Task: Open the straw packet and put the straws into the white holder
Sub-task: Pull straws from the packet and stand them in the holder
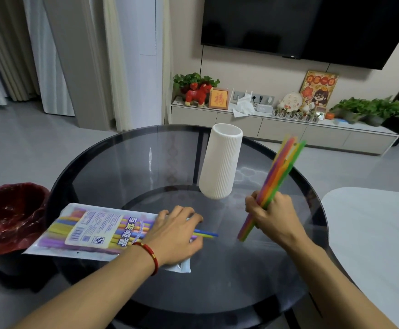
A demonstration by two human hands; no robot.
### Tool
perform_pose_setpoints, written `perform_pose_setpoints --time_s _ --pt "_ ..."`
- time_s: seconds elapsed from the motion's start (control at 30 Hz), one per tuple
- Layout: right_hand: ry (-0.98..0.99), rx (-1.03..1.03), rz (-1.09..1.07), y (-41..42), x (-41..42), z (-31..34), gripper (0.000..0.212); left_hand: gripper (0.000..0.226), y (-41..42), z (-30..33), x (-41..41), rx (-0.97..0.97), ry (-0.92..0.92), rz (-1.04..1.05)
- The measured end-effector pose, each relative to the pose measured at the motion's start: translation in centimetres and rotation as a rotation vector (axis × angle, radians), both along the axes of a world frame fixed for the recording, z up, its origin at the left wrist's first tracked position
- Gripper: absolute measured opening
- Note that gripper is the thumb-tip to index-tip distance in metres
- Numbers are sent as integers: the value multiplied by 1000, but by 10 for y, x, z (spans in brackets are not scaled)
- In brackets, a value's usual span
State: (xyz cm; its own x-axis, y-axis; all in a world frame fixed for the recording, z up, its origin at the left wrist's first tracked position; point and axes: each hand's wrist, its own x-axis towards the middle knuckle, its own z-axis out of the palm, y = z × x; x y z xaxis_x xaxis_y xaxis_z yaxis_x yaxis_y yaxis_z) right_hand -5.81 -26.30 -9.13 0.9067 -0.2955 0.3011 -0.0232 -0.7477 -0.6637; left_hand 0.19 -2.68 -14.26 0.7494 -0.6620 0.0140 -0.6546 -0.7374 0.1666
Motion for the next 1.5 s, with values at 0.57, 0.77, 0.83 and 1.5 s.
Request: perform_pose_setpoints --time_s 0.57,0.77,0.83,1.5 --pt "-562 461 -340 25 113 131 28 39 -10 -8 1 -58 -74 81" --pt "-327 295 -329 37 137 119 37 39 -9 -8 0 -58 -91 92" --pt "-283 265 -297 39 139 117 41 40 -9 -8 1 -58 -75 90" --pt "-256 368 -58 12 51 75 70 98 9 7 6 -135 -43 15"
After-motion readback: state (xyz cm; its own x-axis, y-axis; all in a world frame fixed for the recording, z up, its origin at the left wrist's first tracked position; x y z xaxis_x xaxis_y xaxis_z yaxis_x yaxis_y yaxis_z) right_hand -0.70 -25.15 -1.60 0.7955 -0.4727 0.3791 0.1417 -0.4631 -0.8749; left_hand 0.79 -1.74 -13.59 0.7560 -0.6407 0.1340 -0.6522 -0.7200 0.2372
